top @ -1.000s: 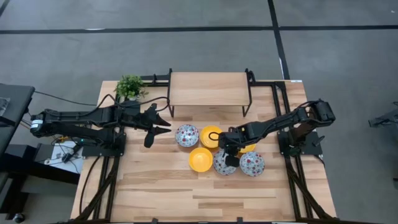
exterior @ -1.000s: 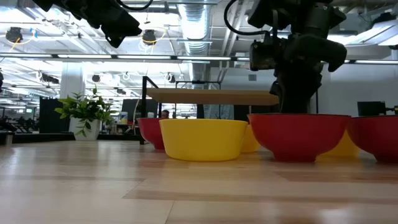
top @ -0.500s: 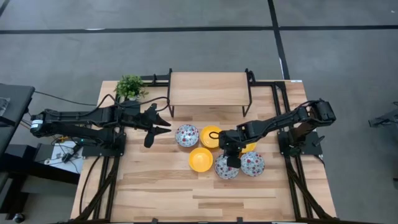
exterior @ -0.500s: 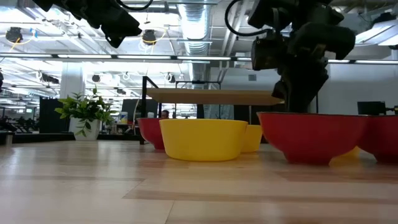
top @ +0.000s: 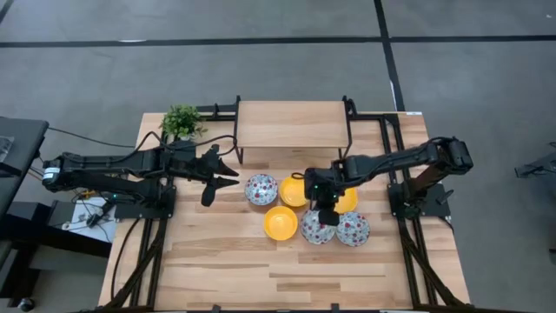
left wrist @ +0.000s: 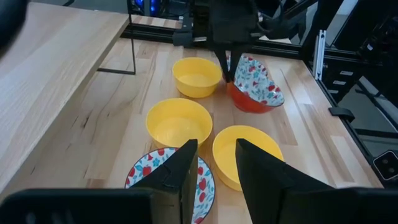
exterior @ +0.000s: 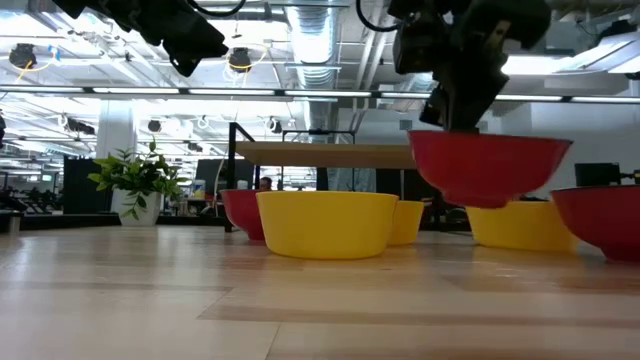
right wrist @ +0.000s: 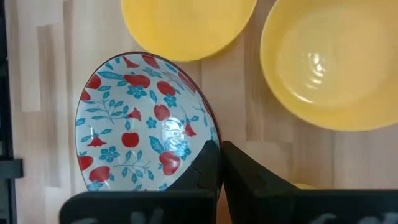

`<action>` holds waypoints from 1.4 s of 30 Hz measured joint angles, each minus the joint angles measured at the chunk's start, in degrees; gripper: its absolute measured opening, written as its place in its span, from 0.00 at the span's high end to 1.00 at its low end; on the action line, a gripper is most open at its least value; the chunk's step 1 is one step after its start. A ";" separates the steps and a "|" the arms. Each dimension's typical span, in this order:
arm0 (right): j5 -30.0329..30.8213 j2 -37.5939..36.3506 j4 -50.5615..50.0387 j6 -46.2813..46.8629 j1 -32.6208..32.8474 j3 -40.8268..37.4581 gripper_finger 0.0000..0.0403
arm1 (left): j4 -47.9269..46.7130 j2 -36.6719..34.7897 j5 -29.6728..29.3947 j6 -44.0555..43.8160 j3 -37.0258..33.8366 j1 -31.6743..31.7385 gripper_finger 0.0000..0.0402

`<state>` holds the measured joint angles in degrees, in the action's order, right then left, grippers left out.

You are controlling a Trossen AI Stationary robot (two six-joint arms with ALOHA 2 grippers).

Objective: Pick & Place Mini bowls
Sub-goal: Put the middle white patterned bowl on the shelf

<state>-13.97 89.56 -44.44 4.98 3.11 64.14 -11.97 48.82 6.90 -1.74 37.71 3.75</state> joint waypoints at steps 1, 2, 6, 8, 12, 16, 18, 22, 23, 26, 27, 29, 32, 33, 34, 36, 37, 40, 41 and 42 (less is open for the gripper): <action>-0.44 0.00 -1.09 -0.66 -0.38 0.62 1.00 | -0.02 0.00 0.00 -0.01 0.00 0.00 0.73; -0.92 0.00 -2.34 -1.37 -0.77 1.34 1.00 | -0.02 -0.01 0.00 0.00 0.00 0.00 0.73; -1.80 0.00 -6.46 -4.37 -2.49 4.45 1.00 | 0.00 0.00 0.00 0.00 0.00 0.00 0.73; -2.69 0.00 -9.28 -5.87 -3.67 6.32 1.00 | 0.00 -0.02 0.00 0.00 0.00 0.00 0.73; -4.50 0.00 -13.70 -9.22 -6.09 10.63 1.00 | 0.08 -0.01 0.01 -0.02 0.00 0.00 0.73; -6.02 0.00 -17.93 -12.19 -8.82 15.54 1.00 | 0.33 0.00 0.00 -0.02 0.00 0.00 0.73; -6.39 0.00 -20.53 -13.83 -10.36 17.91 1.00 | 0.42 -0.01 0.00 -0.02 0.00 0.00 0.73; -7.07 0.00 -24.34 -15.81 -14.00 22.46 1.00 | 0.46 0.00 0.00 -0.02 0.00 0.00 0.73; -7.07 0.00 -25.53 -16.25 -14.98 23.52 1.00 | 0.46 0.00 0.00 -0.02 0.00 0.00 0.73; -7.06 0.00 -27.51 -17.91 -17.99 26.24 1.00 | 0.61 0.00 -0.69 0.00 0.00 0.00 0.73; -7.04 0.00 -27.84 -18.43 -18.98 27.05 1.00 | 0.72 0.00 -0.86 0.00 0.00 0.00 0.73; -7.01 0.00 -28.79 -19.08 -20.88 28.59 1.00 | 0.92 -0.01 -0.97 0.37 0.02 0.00 0.73; -7.02 -0.02 -29.04 -20.21 -23.53 30.21 1.00 | 1.42 -0.01 -2.03 1.74 0.02 0.00 0.73; -6.99 -0.02 -29.10 -20.52 -24.34 30.62 1.00 | 1.83 -0.02 -2.48 2.29 0.02 0.00 0.73; -6.96 -0.02 -29.19 -20.79 -25.20 31.06 1.00 | 2.17 0.00 -2.78 2.95 0.02 0.00 0.73; -6.98 -0.02 -29.05 -21.72 -26.70 31.77 1.00 | 2.78 -0.01 -3.85 3.92 0.02 0.00 0.73; -6.87 -0.02 -28.98 -22.02 -27.40 31.94 1.00 | 3.14 0.00 -4.28 4.66 0.02 0.00 0.73; -6.43 -0.02 -28.10 -22.17 -29.63 32.26 1.00 | 3.92 0.00 -6.95 7.61 0.04 0.00 0.73; -6.44 -0.02 -27.70 -22.17 -30.36 32.30 1.00 | 4.26 -0.01 -8.27 8.76 0.04 0.00 0.73; -6.42 -0.02 -27.45 -22.15 -31.08 32.31 1.00 | 4.76 0.00 -9.73 9.62 0.04 0.00 0.73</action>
<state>-20.39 89.54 -71.90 -17.18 -27.97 96.44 -7.21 48.81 -2.83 7.89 37.75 3.75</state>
